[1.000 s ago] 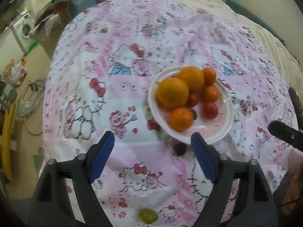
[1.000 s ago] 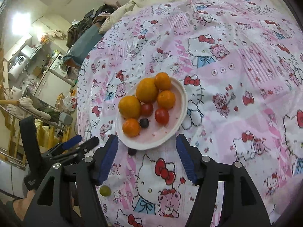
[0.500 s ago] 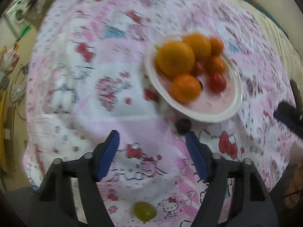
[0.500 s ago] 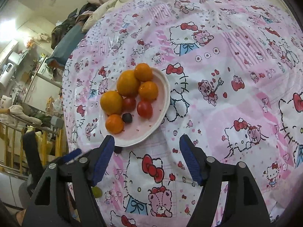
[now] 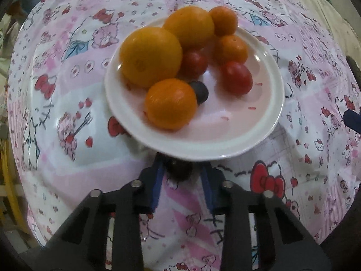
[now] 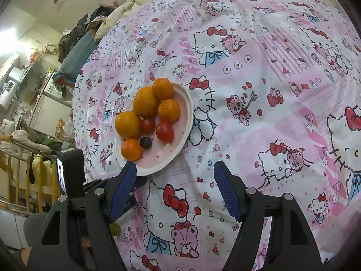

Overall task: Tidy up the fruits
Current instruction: 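Grasp the dark grape with the left tool while the right tool grasps the green grape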

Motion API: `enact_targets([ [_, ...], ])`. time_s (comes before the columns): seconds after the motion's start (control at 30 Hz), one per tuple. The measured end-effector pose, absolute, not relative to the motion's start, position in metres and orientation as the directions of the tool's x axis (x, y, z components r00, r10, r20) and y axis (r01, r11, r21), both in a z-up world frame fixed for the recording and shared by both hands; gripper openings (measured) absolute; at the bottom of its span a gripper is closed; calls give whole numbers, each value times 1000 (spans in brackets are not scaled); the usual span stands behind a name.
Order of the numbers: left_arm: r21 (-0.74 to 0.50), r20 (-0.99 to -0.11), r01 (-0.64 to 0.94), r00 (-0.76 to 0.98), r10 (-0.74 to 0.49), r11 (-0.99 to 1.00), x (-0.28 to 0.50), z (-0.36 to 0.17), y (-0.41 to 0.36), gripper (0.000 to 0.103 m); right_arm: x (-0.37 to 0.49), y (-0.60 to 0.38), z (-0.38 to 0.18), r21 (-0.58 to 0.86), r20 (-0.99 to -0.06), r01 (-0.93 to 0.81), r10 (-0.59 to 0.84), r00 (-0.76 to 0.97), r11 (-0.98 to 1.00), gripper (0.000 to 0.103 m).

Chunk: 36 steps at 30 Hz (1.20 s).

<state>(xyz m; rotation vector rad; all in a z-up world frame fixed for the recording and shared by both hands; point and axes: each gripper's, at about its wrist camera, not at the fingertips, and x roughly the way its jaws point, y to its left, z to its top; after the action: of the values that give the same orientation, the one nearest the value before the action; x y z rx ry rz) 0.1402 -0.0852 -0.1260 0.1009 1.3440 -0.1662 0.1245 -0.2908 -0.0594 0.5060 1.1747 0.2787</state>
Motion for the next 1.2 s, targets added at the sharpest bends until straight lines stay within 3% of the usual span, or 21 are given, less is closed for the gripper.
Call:
enact_targets([
  [0.37,-40,-977,144,202,-69,989,138,-119,-76,18,126,-283,-57,510,-805,21,468,365,860,74],
  [0.7,-129,-947,37,292,-134,991,111,-63,-8,18,124,-259,-59,499,-811,-39,482,332,866,74],
  [1.2,-170,-935,-116,333,-123,979,87,-44,66,18,93,-142,-88,630,-742,-326,670,17,705,74],
])
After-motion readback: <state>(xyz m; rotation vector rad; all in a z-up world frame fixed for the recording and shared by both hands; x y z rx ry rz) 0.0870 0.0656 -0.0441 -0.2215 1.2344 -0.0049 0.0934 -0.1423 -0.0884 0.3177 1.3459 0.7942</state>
